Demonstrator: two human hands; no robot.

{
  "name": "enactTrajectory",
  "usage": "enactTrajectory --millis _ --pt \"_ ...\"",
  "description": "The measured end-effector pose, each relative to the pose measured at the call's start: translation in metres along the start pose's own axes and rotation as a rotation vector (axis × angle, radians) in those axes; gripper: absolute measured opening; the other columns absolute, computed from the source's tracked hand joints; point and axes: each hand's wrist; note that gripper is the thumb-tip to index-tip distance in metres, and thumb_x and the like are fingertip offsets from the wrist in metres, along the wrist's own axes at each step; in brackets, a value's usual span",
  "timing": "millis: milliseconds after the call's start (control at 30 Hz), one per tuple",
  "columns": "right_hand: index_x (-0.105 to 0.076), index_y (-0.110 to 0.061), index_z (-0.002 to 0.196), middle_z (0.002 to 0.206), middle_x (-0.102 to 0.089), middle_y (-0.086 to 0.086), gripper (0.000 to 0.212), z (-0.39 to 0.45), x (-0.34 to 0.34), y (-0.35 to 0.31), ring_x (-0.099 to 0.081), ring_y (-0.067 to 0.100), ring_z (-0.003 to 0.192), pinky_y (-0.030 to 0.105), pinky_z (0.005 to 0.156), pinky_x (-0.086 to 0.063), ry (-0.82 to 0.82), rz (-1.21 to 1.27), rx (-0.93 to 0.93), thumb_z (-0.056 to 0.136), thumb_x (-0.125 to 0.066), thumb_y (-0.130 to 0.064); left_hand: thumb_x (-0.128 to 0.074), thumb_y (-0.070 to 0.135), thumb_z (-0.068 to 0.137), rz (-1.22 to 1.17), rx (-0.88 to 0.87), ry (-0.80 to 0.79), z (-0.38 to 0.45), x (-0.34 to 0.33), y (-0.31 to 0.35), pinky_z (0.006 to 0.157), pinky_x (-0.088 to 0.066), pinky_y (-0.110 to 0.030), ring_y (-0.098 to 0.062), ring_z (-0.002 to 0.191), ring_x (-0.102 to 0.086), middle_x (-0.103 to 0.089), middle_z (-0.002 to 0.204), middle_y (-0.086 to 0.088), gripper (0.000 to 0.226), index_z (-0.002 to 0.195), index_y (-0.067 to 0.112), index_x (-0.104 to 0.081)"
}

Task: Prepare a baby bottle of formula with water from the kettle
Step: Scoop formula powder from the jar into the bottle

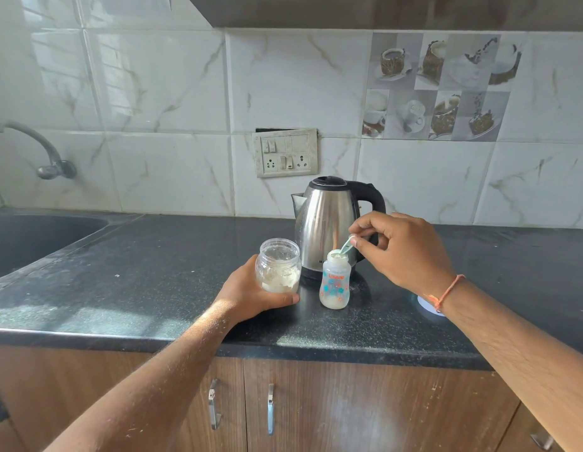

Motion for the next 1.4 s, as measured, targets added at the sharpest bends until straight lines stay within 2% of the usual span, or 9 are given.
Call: enactTrajectory --millis 133,300,700,833,1100,1167,1233,1300,1400 --pt "-0.083 -0.025 0.094 0.067 -0.068 -0.012 0.015 -0.01 0.002 0.004 -0.059 0.012 0.065 0.03 0.047 -0.05 0.014 -0.122 0.228 0.085 -0.092 -0.016 -0.101 0.073 0.048 0.004 0.002 -0.001 0.0 0.0 -0.001 0.107 -0.061 -0.042 -0.002 0.112 -0.074 -0.078 0.119 0.023 0.098 0.133 0.042 -0.064" --pt "-0.085 -0.023 0.095 0.069 -0.071 -0.013 0.016 -0.016 0.003 0.011 -0.067 0.017 0.07 0.027 0.048 -0.046 0.025 -0.14 0.349 0.086 -0.092 -0.012 -0.101 0.071 0.047 0.005 -0.001 -0.001 0.001 -0.001 -0.001 0.106 -0.061 -0.042 0.0 0.111 -0.074 -0.078 0.118 0.024 0.096 0.131 0.042 -0.064" --pt "-0.086 -0.026 0.091 0.07 -0.067 -0.011 0.019 -0.024 0.002 0.013 -0.06 0.01 0.062 0.029 0.048 -0.05 0.104 -0.058 0.178 0.081 -0.096 -0.012 -0.101 0.071 0.048 0.0 -0.003 -0.009 -0.001 0.0 0.001 0.106 -0.061 -0.041 -0.002 0.112 -0.074 -0.078 0.119 0.023 0.096 0.132 0.041 -0.063" --pt "-0.085 -0.028 0.092 0.068 -0.065 -0.009 0.02 -0.025 0.001 0.012 -0.051 0.005 0.063 0.027 0.047 -0.047 0.057 -0.087 0.201 0.081 -0.095 -0.013 -0.101 0.07 0.049 0.003 -0.003 -0.004 -0.001 0.0 0.001 0.105 -0.061 -0.04 0.0 0.111 -0.073 -0.078 0.118 0.023 0.095 0.131 0.041 -0.064" --pt "-0.085 -0.031 0.092 0.069 -0.065 -0.008 0.022 -0.023 0.002 0.01 -0.054 0.009 0.061 0.027 0.048 -0.046 0.034 -0.099 0.195 0.081 -0.094 -0.014 -0.101 0.07 0.049 0.004 -0.008 -0.005 0.0 0.0 0.001 0.105 -0.061 -0.041 -0.001 0.111 -0.073 -0.078 0.119 0.022 0.096 0.133 0.041 -0.063" --pt "-0.084 -0.032 0.091 0.07 -0.065 -0.01 0.023 -0.024 0.002 0.009 -0.055 0.01 0.06 0.022 0.051 -0.041 0.041 -0.089 0.149 0.081 -0.095 -0.015 -0.101 0.07 0.049 0.003 -0.009 -0.006 0.0 0.0 0.0 0.105 -0.061 -0.041 -0.001 0.111 -0.074 -0.078 0.119 0.022 0.096 0.133 0.041 -0.064" --pt "-0.084 -0.033 0.091 0.074 -0.07 -0.017 0.019 -0.025 0.002 0.006 -0.062 0.008 0.064 0.022 0.055 -0.047 0.054 -0.037 0.044 0.082 -0.094 -0.019 -0.101 0.071 0.049 0.002 -0.007 -0.002 0.0 0.0 -0.001 0.105 -0.062 -0.041 0.0 0.11 -0.074 -0.078 0.118 0.023 0.095 0.132 0.042 -0.064" --pt "-0.082 -0.033 0.091 0.078 -0.078 -0.022 0.016 -0.026 0.0 0.005 -0.07 0.006 0.07 0.027 0.066 -0.057 0.077 0.124 -0.167 0.087 -0.092 -0.022 -0.101 0.072 0.048 0.002 -0.01 -0.007 0.001 -0.001 -0.002 0.105 -0.062 -0.042 -0.001 0.11 -0.074 -0.079 0.118 0.023 0.095 0.131 0.043 -0.064" --pt "-0.079 -0.028 0.092 0.082 -0.082 -0.02 0.014 -0.023 -0.006 0.005 -0.069 0.0 0.069 0.022 0.072 -0.053 0.122 0.432 -0.503 0.089 -0.091 -0.02 -0.101 0.074 0.048 0.006 -0.008 -0.003 0.001 0.0 -0.003 0.105 -0.062 -0.042 -0.001 0.111 -0.074 -0.078 0.119 0.023 0.097 0.131 0.043 -0.064"
Point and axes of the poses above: each hand's wrist, its own z-axis towards the middle knuckle, its own x-axis out of the back of the hand, y = z × x
